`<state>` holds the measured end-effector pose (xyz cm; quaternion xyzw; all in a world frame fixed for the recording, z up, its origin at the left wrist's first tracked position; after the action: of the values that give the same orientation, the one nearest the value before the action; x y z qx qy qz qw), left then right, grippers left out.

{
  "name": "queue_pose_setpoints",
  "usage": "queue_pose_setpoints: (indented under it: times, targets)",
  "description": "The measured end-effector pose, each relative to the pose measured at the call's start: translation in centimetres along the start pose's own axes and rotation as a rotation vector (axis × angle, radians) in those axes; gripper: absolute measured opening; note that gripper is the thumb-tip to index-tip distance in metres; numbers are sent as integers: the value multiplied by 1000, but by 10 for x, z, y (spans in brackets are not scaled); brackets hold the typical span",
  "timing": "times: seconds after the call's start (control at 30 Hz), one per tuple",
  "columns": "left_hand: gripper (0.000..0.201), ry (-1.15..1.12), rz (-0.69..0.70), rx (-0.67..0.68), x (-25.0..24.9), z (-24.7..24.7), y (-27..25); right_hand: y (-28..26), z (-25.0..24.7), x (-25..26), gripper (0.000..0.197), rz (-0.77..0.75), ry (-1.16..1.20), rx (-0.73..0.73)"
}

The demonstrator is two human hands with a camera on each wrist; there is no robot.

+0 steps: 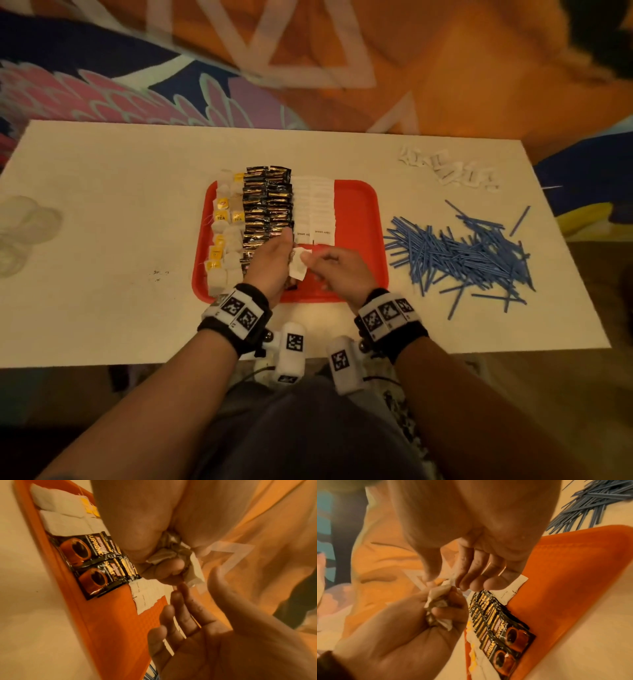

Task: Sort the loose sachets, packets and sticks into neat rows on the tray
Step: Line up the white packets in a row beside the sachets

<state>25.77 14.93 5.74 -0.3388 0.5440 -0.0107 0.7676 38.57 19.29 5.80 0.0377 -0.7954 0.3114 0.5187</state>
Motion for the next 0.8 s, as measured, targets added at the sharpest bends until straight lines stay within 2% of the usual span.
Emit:
queue_pose_setpoints:
  times: [0.1,0.23,0.4,0.47,0.53,0.6,0.67,0.73,0.8]
  targets:
    - [44,-11,18,28,-1,15,-13,-10,-10,1,8,23,81,2]
    - [42,-66,29,50,7,19,-32,-25,-27,2,11,4,220,15]
    - [12,73,194,-1,14,19,-53,-39,-39,-1,12,-44,215,14]
    - [12,0,181,-45,21,18,-56,-45,-34,-6,20,-41,188,73]
    - [10,-69,135,-61,27,19,-61,-51,-30,-10,19,-57,130,104]
    - [6,-80,91,-45,31,19,-63,-54,-33,-11,12,-53,126,40]
    - [11,-43,75,-16,32,17,-65,-51,-37,-13,9,-15,173,-38]
    - [18,9,70,13,31,12,-64,-46,-38,-13,14,13,197,-54]
    - [14,28,67,26,27,9,-62,-42,-36,-7,12,8,189,-46]
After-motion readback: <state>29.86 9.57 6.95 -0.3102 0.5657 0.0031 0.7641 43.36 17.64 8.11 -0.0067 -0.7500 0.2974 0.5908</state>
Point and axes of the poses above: each hand's wrist, its own y-axis towards the middle knuckle, its own z-axis out of the palm, x = y × z, the point moved 5 cm from there along y, towards the middle knuckle, and after that the axes turned 8 degrees about -y, right-handed, at the moved point
